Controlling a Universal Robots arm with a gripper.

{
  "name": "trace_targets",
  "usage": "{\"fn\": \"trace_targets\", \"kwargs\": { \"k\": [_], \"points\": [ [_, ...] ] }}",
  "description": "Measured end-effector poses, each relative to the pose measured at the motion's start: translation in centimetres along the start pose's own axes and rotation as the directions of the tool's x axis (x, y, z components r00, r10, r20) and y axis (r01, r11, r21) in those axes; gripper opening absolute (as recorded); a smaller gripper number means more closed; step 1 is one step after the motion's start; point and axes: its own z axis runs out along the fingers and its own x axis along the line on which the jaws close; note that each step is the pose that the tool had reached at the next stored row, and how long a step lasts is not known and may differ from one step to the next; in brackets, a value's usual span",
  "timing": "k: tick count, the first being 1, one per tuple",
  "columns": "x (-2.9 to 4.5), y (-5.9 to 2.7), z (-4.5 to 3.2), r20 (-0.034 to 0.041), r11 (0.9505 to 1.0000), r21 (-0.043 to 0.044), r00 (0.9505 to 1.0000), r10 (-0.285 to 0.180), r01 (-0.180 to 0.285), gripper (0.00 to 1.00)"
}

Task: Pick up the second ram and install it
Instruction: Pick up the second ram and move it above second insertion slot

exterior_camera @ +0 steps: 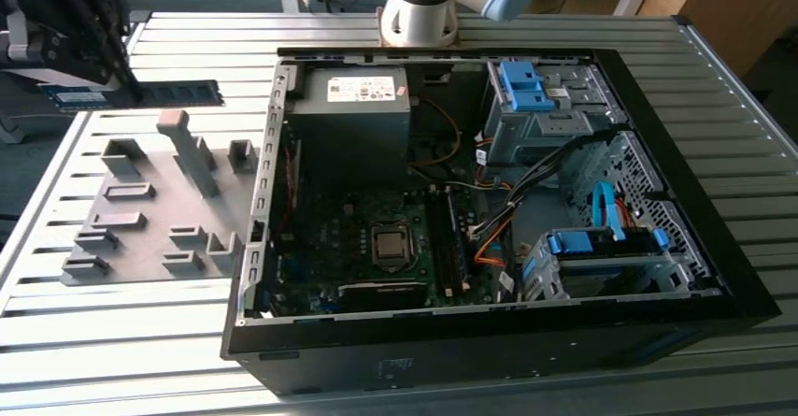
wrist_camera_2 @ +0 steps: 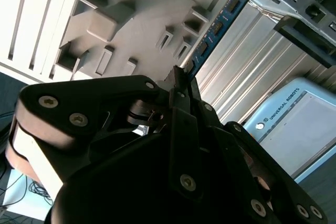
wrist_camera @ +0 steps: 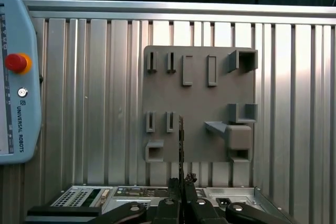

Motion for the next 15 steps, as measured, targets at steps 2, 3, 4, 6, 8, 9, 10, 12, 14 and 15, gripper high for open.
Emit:
{"fn": "trace_targets", "kwargs": {
  "k": [2, 3, 4, 6, 8, 9, 10, 12, 14, 15],
  "points": [
    [0.00, -0.45, 0.00, 0.0001, 1.0000, 0.0000, 1.0000, 0.000, 0.000, 0.14],
    [0.00, -0.64, 0.00, 0.0000, 1.0000, 0.0000, 1.0000, 0.000, 0.000, 0.14],
    [0.00, -0.87, 0.00, 0.0000, 1.0000, 0.0000, 1.0000, 0.000, 0.000, 0.14],
    [0.00, -1.35, -0.01, 0.0000, 1.0000, -0.0001, 1.0000, 0.000, 0.000, 0.14],
    [0.00, -1.81, 0.00, 0.0000, 1.0000, 0.0000, 1.0000, 0.000, 0.000, 0.14],
    [0.00, -2.08, -0.01, 0.0000, 1.0000, -0.0001, 1.0000, 0.000, 0.000, 0.14],
    [0.00, -2.35, -0.01, 0.0000, 1.0000, -0.0001, 1.0000, 0.000, 0.000, 0.14],
    [0.00, -2.90, 0.00, 0.0000, 1.0000, -0.0001, 1.0000, 0.000, 0.000, 0.14],
    [0.00, -3.39, 0.00, 0.0000, 1.0000, -0.0001, 1.0000, 0.000, 0.000, 0.14],
    [0.00, -3.61, 0.00, 0.0001, 1.0000, -0.0001, 1.0000, 0.000, 0.000, 0.14]
  ]
}}
